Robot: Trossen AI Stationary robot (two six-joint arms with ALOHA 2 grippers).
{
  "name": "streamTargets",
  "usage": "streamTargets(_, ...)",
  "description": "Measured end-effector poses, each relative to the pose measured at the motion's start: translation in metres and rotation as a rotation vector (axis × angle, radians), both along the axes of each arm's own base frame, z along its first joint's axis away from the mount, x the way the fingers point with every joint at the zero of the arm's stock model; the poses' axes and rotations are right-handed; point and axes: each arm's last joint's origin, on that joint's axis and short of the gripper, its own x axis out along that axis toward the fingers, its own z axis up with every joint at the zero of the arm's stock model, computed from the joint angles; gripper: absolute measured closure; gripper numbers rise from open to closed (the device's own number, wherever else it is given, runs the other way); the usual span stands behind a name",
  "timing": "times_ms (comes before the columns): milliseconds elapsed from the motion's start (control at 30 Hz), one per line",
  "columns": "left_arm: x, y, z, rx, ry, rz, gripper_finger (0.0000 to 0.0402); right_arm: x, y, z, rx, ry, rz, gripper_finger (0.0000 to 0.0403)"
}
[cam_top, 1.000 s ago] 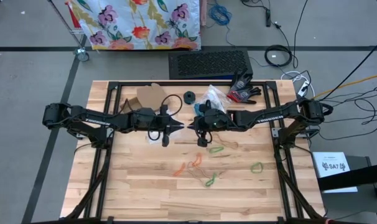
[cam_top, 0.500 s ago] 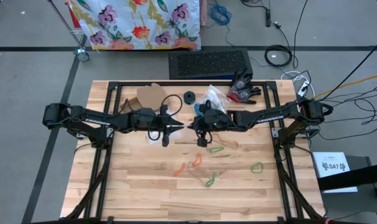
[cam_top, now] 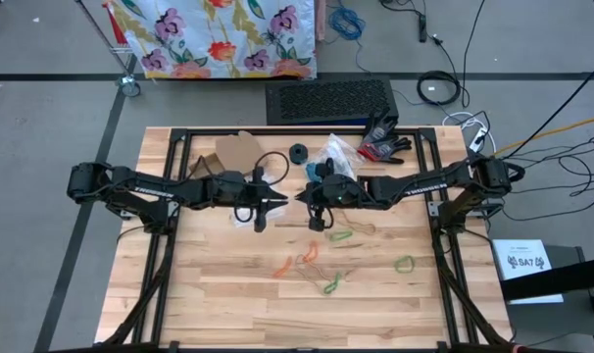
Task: Sort rubber bands
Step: Open the transparent zip bag
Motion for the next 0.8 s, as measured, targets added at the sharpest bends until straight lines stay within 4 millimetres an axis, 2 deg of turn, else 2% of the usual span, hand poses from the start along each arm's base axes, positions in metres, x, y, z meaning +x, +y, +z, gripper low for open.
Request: streamTargets(800, -0.0018, 0.0003, -0.005, -0.001, 0.054, 0.0, 0.0339, 0.0026, 0.0048, 0.0044, 0.02, -0.057, 0.013, 0.0403)
